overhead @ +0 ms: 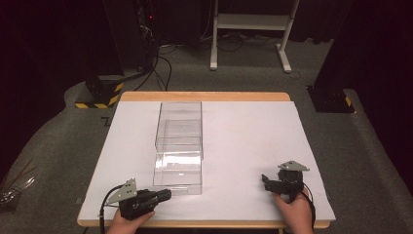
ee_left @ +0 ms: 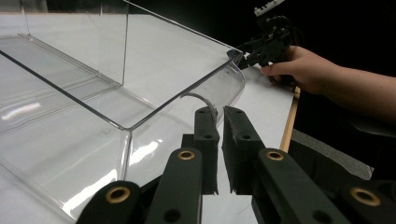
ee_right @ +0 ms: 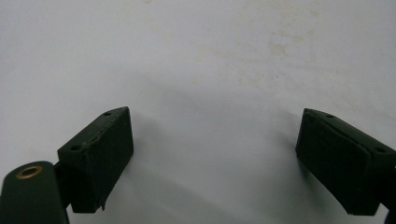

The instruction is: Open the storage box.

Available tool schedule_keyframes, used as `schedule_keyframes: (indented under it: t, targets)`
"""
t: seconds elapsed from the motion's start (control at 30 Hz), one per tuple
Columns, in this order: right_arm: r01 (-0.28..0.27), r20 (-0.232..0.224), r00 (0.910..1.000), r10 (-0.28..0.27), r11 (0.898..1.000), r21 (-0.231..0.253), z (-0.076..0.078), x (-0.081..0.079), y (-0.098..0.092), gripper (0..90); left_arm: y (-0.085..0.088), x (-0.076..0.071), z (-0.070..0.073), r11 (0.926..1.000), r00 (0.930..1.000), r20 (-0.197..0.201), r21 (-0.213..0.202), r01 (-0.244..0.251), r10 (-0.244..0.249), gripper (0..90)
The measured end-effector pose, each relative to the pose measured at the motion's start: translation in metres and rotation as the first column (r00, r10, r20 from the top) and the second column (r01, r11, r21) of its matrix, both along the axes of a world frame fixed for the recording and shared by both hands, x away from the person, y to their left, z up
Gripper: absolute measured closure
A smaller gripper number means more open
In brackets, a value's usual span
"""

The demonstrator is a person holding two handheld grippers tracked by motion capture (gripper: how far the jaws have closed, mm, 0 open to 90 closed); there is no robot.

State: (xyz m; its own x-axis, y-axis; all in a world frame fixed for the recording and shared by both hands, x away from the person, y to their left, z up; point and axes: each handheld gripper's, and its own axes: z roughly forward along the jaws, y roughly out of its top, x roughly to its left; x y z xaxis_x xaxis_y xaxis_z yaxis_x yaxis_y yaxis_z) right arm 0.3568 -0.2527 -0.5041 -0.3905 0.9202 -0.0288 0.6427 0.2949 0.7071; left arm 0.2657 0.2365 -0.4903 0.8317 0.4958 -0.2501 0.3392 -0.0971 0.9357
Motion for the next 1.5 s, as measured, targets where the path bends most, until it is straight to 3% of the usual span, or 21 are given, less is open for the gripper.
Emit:
schedule_keyframes:
  t: [0.13, 0.23, 0.57, 0.7, 0.9, 1.07, 1.17, 1.23, 1.37, 1.5]
  targets:
    - [-0.001, 0.000, 1.0000, 0.001, 1.000, 0.001, 0.000, 0.000, 0.000, 11.4, 0.006, 0.000, 0.003, 0.9994, 0.9997, -0.009, -0.028, -0.021, 0.021, 76.7]
    - [-0.001, -0.001, 1.0000, 0.001, 1.000, 0.001, 0.000, 0.000, 0.000, 11.3, 0.009, -0.002, 0.005, 0.9994, 0.9998, 0.001, -0.026, -0.021, 0.021, 73.4]
    - [-0.001, -0.002, 1.0000, 0.001, 1.000, 0.002, 0.000, 0.000, 0.000, 11.4, 0.017, -0.004, 0.014, 0.9958, 0.9981, 0.033, -0.076, -0.050, 0.053, 75.9]
    - [-0.001, -0.002, 1.0000, 0.001, 1.000, 0.002, 0.000, 0.000, 0.000, 11.4, 0.020, -0.005, 0.019, 0.9931, 0.9953, 0.056, -0.091, -0.074, 0.079, 76.6]
    - [-0.002, -0.002, 1.0000, 0.002, 1.000, 0.002, 0.000, 0.000, 0.000, 11.4, 0.029, -0.004, 0.025, 0.9839, 0.9856, 0.082, -0.113, -0.139, 0.148, 74.2]
    - [-0.002, -0.001, 1.0000, 0.002, 1.000, 0.002, 0.000, 0.000, 0.000, 11.4, 0.039, -0.004, 0.028, 0.9699, 0.9668, 0.105, -0.098, -0.223, 0.233, 70.6]
    - [-0.002, -0.001, 1.0000, 0.002, 1.000, 0.002, 0.000, 0.000, 0.000, 11.4, 0.046, -0.003, 0.029, 0.9564, 0.9515, 0.113, -0.094, -0.277, 0.286, 66.6]
    - [-0.002, -0.002, 1.0000, 0.002, 1.000, 0.002, 0.000, 0.000, 0.000, 11.4, 0.050, -0.003, 0.029, 0.9439, 0.9361, 0.125, -0.074, -0.322, 0.329, 63.8]
    - [-0.002, -0.002, 1.0000, 0.002, 1.000, 0.002, 0.000, 0.000, 0.000, 11.4, 0.061, 0.000, 0.025, 0.9105, 0.9027, 0.120, -0.038, -0.412, 0.413, 58.7]
    - [-0.002, -0.002, 1.0000, 0.002, 1.000, 0.002, 0.000, 0.000, 0.000, 11.4, 0.070, 0.004, 0.021, 0.8857, 0.8800, 0.107, -0.013, -0.464, 0.463, 56.5]
